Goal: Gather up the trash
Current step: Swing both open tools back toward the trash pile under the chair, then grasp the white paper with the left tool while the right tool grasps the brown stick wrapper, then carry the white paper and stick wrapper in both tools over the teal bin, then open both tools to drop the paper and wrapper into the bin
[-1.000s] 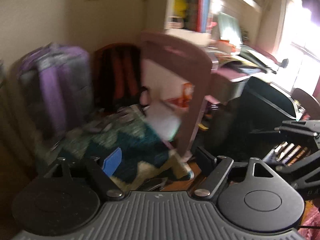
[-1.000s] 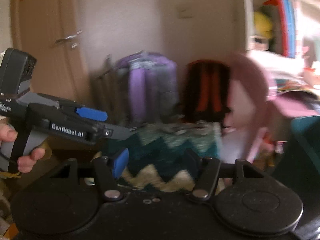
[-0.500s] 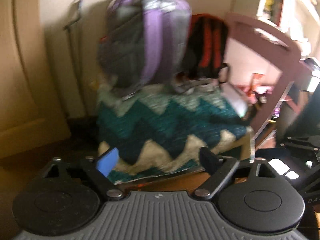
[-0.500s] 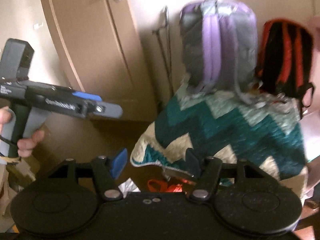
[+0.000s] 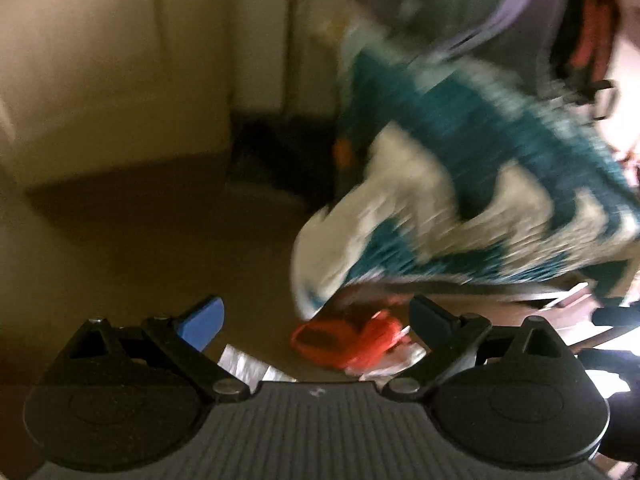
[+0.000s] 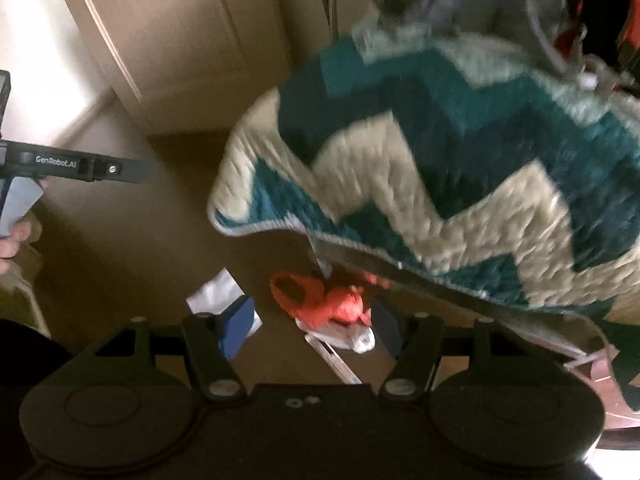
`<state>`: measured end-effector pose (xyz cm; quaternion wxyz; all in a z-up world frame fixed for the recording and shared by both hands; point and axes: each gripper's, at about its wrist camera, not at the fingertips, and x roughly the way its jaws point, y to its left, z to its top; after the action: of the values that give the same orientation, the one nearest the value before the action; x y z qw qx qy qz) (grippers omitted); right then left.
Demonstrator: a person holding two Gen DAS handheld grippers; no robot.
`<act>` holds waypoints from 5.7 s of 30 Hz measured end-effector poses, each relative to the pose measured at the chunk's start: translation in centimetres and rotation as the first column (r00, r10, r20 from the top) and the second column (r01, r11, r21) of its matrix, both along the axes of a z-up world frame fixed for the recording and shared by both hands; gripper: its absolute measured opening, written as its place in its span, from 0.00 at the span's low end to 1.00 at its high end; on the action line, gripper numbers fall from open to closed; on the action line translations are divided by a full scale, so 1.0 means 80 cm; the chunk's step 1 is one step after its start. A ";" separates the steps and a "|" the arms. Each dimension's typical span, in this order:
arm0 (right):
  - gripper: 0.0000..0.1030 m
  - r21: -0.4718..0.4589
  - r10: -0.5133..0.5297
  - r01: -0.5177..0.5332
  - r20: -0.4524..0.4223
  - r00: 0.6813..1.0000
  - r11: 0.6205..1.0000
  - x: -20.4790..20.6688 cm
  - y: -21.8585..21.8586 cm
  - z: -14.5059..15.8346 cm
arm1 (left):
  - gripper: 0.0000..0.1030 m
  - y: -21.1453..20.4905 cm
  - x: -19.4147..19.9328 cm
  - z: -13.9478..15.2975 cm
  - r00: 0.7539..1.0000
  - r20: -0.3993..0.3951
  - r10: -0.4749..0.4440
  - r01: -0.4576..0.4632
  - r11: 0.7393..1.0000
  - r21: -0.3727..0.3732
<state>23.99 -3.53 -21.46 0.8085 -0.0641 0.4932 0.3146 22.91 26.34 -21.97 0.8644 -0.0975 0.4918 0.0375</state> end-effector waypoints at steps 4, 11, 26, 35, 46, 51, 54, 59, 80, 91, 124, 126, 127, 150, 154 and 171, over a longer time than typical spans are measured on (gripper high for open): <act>0.63 -0.072 0.053 -0.056 -0.041 0.998 0.996 0.016 0.016 -0.069 | 0.97 0.021 0.009 -0.087 0.994 -0.092 0.062 -0.064 0.998 -0.015; 0.62 -0.192 0.184 -0.206 -0.129 0.975 0.959 0.027 0.040 -0.193 | 0.97 0.021 0.026 -0.228 0.968 -0.246 0.048 -0.043 0.999 0.027; 0.62 -0.320 0.302 -0.431 -0.381 0.874 0.844 0.032 0.086 -0.381 | 0.96 0.007 0.032 -0.433 0.875 -0.481 -0.048 0.078 0.996 0.042; 0.62 -0.330 0.298 -0.428 -0.378 0.877 0.841 0.051 0.116 -0.440 | 0.89 0.012 0.020 -0.470 0.858 -0.513 -0.032 0.054 0.998 0.028; 0.61 -0.377 0.351 -0.460 -0.323 0.879 0.804 0.028 0.136 -0.465 | 0.81 0.024 0.000 -0.473 0.881 -0.472 0.017 -0.008 1.000 0.022; 0.56 -0.435 0.408 -0.505 -0.301 0.862 0.746 0.009 0.149 -0.468 | 0.47 0.024 -0.005 -0.463 0.891 -0.451 0.038 -0.030 0.999 0.025; 0.45 -0.438 0.393 -0.499 -0.313 0.864 0.747 0.005 0.157 -0.469 | 0.21 0.021 -0.006 -0.459 0.894 -0.446 0.030 -0.022 1.000 0.022; 0.19 -0.425 0.363 -0.494 -0.354 0.862 0.759 0.009 0.168 -0.466 | 0.08 0.020 -0.013 -0.457 0.883 -0.468 0.029 -0.037 0.999 -0.009; 0.18 -0.323 0.148 -0.209 -0.204 0.968 0.923 0.010 0.070 -0.215 | 0.07 -0.083 -0.004 -0.195 0.921 -0.234 -0.310 0.303 0.951 -0.069; 0.18 -0.236 -0.064 0.058 -0.016 0.998 0.970 0.003 -0.021 -0.013 | 0.07 -0.172 0.028 0.016 0.848 0.044 -0.529 0.521 0.845 0.120; 0.18 0.162 -0.526 0.527 0.515 0.677 0.835 -0.160 -0.446 0.421 | 0.04 -0.589 -0.049 0.488 0.509 0.505 -0.698 0.653 0.695 0.302; 0.18 0.172 -0.547 0.550 0.531 0.647 0.817 -0.164 -0.471 0.438 | 0.04 -0.624 -0.053 0.513 0.468 0.526 -0.710 0.665 0.675 0.320; 0.18 0.175 -0.560 0.567 0.539 0.629 0.805 -0.165 -0.485 0.447 | 0.04 -0.640 -0.054 0.524 0.449 0.536 -0.715 0.672 0.665 0.324; 0.18 0.150 -0.733 0.763 0.442 0.517 0.629 -0.126 -0.658 0.398 | 0.04 -0.918 0.012 0.483 0.448 0.460 -0.767 0.807 0.568 0.162; 0.19 0.120 -0.741 0.772 0.405 0.536 0.624 -0.118 -0.666 0.376 | 0.04 -0.935 0.030 0.446 0.482 0.377 -0.791 0.807 0.568 0.160; 0.32 0.063 -0.734 0.769 0.355 0.578 0.636 -0.114 -0.668 0.345 | 0.20 -0.941 0.027 0.404 0.490 0.282 -0.825 0.824 0.544 0.157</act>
<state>14.84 -56.97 6.17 0.9346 0.0569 0.3369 -0.0991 25.03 -48.95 10.36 0.8445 0.1452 0.3297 -0.3962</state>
